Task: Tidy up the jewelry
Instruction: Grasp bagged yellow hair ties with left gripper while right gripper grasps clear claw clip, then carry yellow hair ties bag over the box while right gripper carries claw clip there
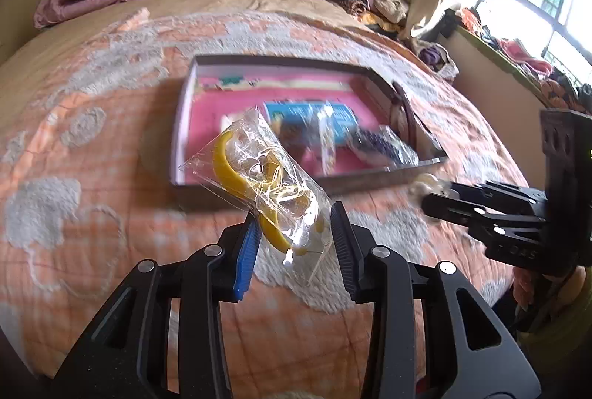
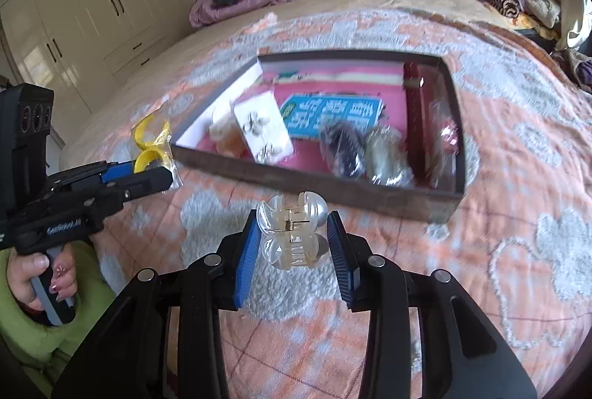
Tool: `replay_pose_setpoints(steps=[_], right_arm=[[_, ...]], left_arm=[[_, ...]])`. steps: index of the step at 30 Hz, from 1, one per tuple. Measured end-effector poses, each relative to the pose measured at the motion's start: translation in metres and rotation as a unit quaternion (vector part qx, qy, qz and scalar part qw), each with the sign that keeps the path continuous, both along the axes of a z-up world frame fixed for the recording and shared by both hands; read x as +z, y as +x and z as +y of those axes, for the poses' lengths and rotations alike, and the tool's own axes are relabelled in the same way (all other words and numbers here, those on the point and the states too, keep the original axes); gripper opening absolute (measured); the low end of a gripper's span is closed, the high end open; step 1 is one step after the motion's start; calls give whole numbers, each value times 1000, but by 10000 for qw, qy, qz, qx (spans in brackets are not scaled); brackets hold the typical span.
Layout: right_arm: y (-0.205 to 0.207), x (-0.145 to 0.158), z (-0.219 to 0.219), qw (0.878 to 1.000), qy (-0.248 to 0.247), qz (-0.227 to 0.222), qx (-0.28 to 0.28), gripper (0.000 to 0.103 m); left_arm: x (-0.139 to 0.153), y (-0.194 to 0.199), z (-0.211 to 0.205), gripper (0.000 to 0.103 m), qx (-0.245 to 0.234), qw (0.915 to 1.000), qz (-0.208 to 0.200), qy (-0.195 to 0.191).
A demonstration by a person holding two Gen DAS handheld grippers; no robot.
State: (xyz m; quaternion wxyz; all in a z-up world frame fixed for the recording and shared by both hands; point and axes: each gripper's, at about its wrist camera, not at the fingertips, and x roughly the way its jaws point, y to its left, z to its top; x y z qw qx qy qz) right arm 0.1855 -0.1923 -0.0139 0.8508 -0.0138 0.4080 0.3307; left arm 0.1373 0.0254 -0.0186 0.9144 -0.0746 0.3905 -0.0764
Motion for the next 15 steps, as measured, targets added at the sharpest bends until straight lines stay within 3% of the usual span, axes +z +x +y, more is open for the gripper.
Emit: replay_pose_setpoints(steps=[9, 15], right_arm=[[16, 34, -5, 9978, 23, -601, -296, 35], [35, 38, -3, 9965, 53, -676, -481, 35]], left_arm=[[13, 31, 19, 30, 192, 9997, -74, 120], [8, 47, 18, 30, 151, 9998, 3, 107]])
